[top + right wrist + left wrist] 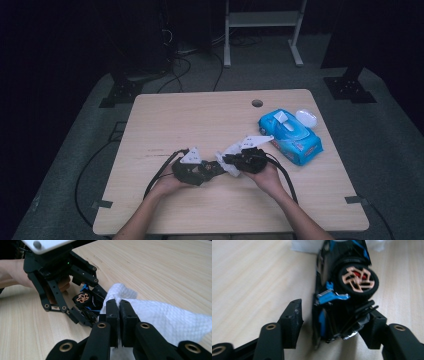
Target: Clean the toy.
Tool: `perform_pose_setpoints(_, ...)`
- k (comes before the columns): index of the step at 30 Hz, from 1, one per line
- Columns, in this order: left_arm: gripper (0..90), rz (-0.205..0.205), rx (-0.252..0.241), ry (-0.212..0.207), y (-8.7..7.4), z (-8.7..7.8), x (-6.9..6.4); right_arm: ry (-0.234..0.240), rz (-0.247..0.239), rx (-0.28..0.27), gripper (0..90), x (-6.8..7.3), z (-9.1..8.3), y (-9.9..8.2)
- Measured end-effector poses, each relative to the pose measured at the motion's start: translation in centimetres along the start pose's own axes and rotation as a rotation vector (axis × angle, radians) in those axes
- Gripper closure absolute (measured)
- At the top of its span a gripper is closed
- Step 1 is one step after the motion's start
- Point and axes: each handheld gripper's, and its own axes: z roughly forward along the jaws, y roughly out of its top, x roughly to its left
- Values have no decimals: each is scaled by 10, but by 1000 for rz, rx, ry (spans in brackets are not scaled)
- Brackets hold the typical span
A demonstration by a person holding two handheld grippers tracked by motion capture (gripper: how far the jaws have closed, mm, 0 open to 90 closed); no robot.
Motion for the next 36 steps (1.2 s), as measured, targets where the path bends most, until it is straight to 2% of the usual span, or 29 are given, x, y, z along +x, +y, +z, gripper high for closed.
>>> perform_pose_setpoints(2,385,9,6,0,1,2,-1,2,4,-1,859,-1,1,-1)
perform_pose_setpoints(8,412,-14,-8,1,5,7,0,2,2,-3,859,0,1,-1)
perform_pose_setpoints(10,433,-4,-15,-9,5,9,-1,2,4,-7,859,-1,1,-2)
perform_pose_setpoints(11,521,13,-17,7,6,9,-3,1,4,-10,859,0,1,-2)
perform_pose_setpoints(12,562,13,-17,7,6,9,-3,1,4,-10,859,0,1,-2)
perform_pose_setpoints(13,569,6,-21,7,6,9,-4,2,7,-11,859,0,1,-2)
perform_pose_setpoints(15,576,18,-20,12,5,9,-4,-1,4,-12,859,0,0,-3)
perform_pose_setpoints(16,577,39,-25,38,5,8,-7,-3,4,-13,859,0,0,-3)
perform_pose_setpoints(19,579,50,-42,41,5,6,-7,-3,8,-20,859,0,-1,-3)
perform_pose_setpoints(22,579,65,-89,67,8,1,-10,5,26,-35,859,-2,-4,-4)
perform_pose_setpoints(23,579,61,-128,82,9,-2,-12,1,30,-42,859,-3,-5,-3)
perform_pose_setpoints(24,579,62,-145,85,10,-4,-12,-1,35,-52,860,-4,-7,-3)
perform_pose_setpoints(25,579,65,-194,99,13,-10,-14,-1,42,-63,860,-5,-10,-2)
perform_pose_setpoints(30,576,82,-234,132,16,-17,-18,10,65,-84,860,-6,-14,-1)
perform_pose_setpoints(33,579,92,-252,136,18,-23,-18,11,74,-93,860,-5,-15,-2)
perform_pose_setpoints(36,579,78,-317,134,20,-32,-19,11,94,-105,862,-8,-15,-3)
